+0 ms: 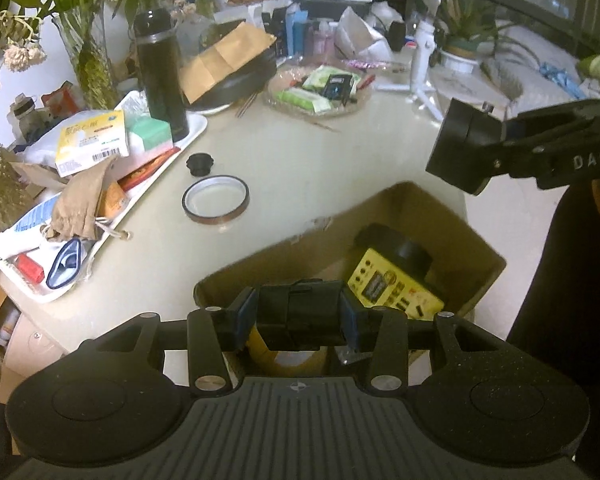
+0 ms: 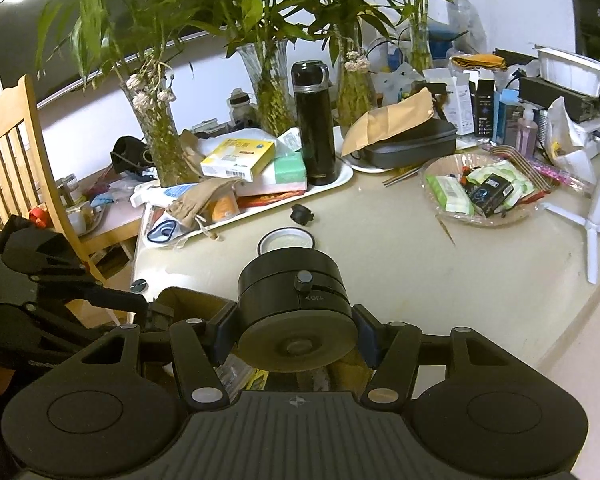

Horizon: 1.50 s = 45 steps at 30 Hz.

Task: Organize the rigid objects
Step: 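Carry the black cylinder and black drum toward the cardboard box with both grippers, then lower the black cylinder into the box with the left gripper while the right lowers the drum in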

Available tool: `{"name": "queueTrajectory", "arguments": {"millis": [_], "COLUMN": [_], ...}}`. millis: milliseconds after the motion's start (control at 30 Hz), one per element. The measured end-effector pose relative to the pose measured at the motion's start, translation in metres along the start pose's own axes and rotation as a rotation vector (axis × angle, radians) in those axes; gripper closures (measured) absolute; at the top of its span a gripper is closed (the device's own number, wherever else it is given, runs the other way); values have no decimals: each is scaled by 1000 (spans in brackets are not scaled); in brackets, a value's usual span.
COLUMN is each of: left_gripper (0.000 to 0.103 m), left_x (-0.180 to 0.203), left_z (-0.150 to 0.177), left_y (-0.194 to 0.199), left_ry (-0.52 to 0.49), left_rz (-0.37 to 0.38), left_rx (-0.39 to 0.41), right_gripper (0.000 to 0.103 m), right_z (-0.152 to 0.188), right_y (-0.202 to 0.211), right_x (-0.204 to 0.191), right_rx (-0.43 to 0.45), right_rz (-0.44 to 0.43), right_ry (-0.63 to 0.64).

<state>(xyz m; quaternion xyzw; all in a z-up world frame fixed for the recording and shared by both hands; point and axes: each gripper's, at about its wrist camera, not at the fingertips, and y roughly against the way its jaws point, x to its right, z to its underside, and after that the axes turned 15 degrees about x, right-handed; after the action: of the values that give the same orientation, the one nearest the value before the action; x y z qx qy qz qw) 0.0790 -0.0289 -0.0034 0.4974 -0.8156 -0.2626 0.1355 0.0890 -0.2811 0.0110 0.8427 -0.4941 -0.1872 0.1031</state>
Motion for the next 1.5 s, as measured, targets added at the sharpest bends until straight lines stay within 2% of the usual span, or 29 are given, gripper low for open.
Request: {"name": "queueTrajectory", "arguments": {"millis": [100, 167, 267, 600, 867, 1100, 1333, 1500], "left_gripper": [58, 53, 51, 50, 50, 50, 50, 50], "left_x": [1, 2, 2, -8, -19, -20, -20, -21], "left_z": [2, 2, 3, 6, 9, 11, 12, 13], "left_y": [2, 6, 14, 35, 38, 38, 37, 37], "left_ry": [-16, -20, -22, -3, 60, 70, 67, 69], "left_rz": [-9, 1, 8, -30, -63, -68, -69, -71], "left_rx": [-5, -4, 11, 41, 48, 47, 44, 40], "right_gripper": [40, 40, 40, 40, 40, 40, 40, 41], "right_z": [2, 2, 3, 7, 13, 17, 11, 2], "right_y": [0, 0, 0, -1, -6, -16, -27, -31], "right_x": [-2, -3, -4, -13, -25, -35, -45, -58], "right_rx": [-10, -16, -20, -48, -79, -101, -94, -47], "right_rz": [-6, -9, -12, -33, -51, -62, -76, -106], "right_ry": [6, 6, 4, 15, 43, 61, 73, 114]}}
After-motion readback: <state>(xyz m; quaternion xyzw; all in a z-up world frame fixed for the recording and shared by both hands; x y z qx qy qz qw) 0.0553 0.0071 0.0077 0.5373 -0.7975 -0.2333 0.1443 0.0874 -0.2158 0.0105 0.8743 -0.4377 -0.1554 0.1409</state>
